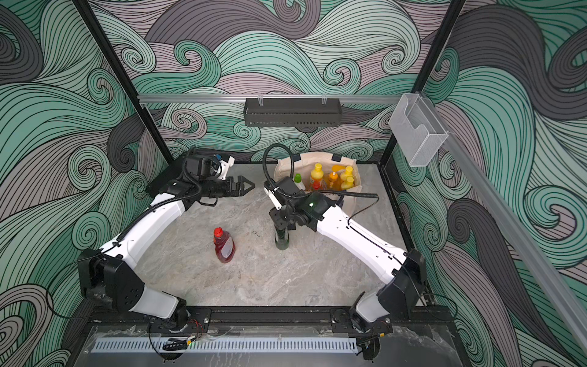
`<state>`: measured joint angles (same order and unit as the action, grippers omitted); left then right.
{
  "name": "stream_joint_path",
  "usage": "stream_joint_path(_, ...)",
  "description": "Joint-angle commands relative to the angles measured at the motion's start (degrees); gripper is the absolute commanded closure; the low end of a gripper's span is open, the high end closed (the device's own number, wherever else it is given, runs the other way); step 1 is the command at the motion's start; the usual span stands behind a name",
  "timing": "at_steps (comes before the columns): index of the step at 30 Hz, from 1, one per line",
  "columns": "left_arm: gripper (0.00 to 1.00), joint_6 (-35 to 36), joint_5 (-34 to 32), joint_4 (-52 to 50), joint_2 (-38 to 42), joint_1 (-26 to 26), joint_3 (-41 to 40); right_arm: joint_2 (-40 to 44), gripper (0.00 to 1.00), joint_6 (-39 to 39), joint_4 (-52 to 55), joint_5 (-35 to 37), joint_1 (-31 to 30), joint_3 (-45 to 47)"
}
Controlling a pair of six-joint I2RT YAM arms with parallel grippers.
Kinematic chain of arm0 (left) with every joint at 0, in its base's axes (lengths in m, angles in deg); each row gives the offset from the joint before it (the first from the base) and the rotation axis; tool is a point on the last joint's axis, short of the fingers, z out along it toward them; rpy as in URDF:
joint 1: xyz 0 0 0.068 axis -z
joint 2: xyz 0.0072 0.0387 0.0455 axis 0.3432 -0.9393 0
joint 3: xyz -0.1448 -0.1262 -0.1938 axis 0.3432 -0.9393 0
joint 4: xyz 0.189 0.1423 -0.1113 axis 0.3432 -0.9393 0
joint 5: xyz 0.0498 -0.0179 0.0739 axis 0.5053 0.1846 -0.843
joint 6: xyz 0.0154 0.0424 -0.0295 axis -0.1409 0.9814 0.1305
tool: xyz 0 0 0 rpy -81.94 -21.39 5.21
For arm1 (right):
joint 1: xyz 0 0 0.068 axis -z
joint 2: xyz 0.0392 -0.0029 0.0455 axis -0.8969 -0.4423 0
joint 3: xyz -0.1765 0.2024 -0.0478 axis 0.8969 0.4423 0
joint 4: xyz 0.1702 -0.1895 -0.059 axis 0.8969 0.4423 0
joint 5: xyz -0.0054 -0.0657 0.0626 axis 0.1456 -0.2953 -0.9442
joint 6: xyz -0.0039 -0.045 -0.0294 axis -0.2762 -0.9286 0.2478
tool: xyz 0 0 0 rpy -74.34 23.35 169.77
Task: Pack dish soap into the shopping bag
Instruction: Pick up the bottle of dish soap at the center of the board.
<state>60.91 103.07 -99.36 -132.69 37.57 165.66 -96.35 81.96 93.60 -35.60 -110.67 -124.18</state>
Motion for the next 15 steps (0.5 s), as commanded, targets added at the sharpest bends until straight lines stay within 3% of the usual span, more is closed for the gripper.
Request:
stream_joint_path(1,0.02,1.5,-1.4,0.9,-1.4,1.3,3.4,2.4,1.0,-1.6,-1.3,-1.3,1.0,-5.0)
stream_joint_path(15,0.01,1.9,-0.9,0.4,-8.1,3.2,10.8,-0.8,1.0,-4.1,6.1,-3.9,4.8,-21.4)
